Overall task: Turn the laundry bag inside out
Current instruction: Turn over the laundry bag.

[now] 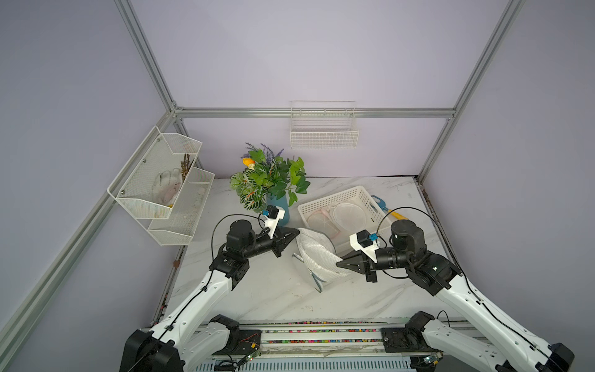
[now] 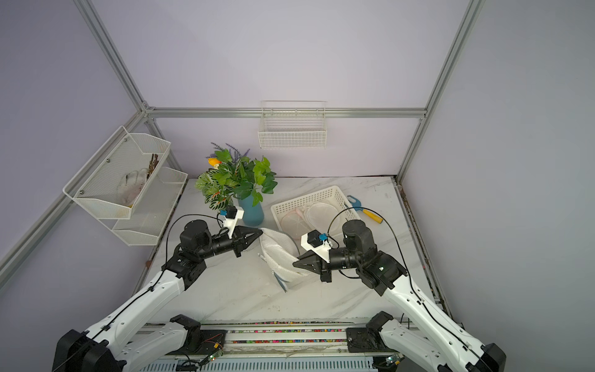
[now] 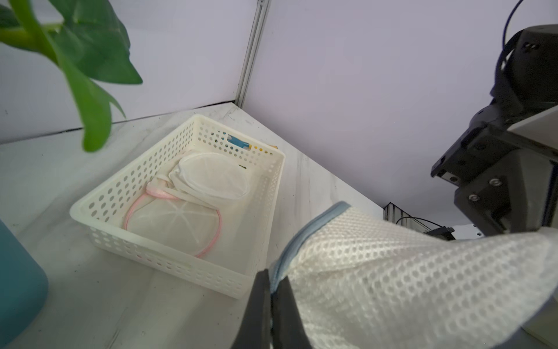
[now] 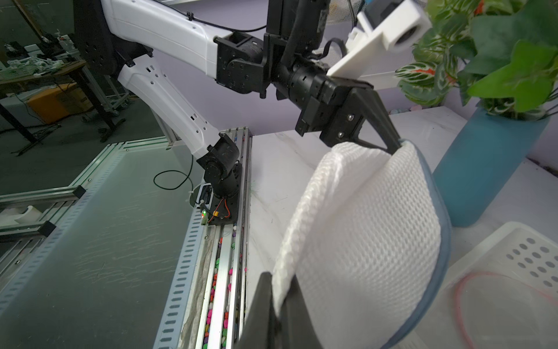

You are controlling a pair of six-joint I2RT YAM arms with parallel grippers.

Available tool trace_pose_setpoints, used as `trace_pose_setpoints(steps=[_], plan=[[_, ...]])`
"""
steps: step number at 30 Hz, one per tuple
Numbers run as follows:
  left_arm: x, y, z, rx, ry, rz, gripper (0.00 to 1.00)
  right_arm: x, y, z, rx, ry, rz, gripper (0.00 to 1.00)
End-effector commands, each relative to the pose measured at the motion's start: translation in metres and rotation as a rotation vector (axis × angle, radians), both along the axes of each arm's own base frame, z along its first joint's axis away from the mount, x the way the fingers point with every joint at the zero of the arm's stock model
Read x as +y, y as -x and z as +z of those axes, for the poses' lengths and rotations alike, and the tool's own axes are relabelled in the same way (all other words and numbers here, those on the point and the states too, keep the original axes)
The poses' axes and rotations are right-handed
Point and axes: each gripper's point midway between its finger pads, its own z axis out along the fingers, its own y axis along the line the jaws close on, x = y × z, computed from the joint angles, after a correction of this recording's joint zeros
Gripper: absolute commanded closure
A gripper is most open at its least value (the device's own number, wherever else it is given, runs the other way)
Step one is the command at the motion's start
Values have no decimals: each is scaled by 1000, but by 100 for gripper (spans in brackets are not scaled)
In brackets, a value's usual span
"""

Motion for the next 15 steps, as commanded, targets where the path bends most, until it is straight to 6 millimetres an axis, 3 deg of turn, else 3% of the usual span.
trace_pose_setpoints(steps=[1,6,8,11,15], plan=[[16,-17,-8,5,-58,100,100,-4,8,47,-111,-125,-21,100],[16,-6,-22,-6,-82,66,95,-9,-12,75,-83,-283,-171,100],[18,-6,-24,-20,-80,80,83,-9,-20,78,36,-351,-207,100],[23,-9,-22,-41,-97,116,74,-5,-28,62,241,-389,-241,100],[39,-13,4,-151,-97,230,45,-21,-58,57,449,-472,-454,100]])
